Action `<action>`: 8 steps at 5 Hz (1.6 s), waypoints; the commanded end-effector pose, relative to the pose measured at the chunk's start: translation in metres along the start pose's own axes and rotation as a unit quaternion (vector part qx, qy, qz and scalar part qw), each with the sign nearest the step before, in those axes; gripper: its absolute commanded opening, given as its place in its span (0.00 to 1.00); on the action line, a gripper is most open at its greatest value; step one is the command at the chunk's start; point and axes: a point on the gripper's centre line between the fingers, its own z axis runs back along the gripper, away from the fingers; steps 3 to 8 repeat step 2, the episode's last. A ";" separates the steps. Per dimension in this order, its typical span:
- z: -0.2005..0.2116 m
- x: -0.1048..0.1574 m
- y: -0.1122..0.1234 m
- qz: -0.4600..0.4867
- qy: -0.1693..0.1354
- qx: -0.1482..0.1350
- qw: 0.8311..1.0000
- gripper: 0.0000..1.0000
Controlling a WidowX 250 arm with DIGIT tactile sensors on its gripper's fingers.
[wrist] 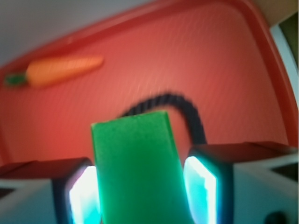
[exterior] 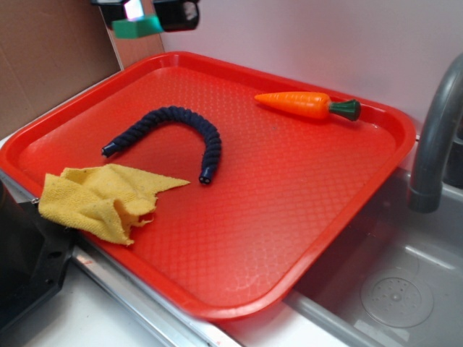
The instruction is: Grab the green block.
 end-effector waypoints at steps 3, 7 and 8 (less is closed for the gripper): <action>0.018 -0.029 0.019 -0.021 -0.033 -0.003 0.999 0.00; 0.018 -0.029 0.019 -0.021 -0.033 -0.003 0.999 0.00; 0.018 -0.029 0.019 -0.021 -0.033 -0.003 0.999 0.00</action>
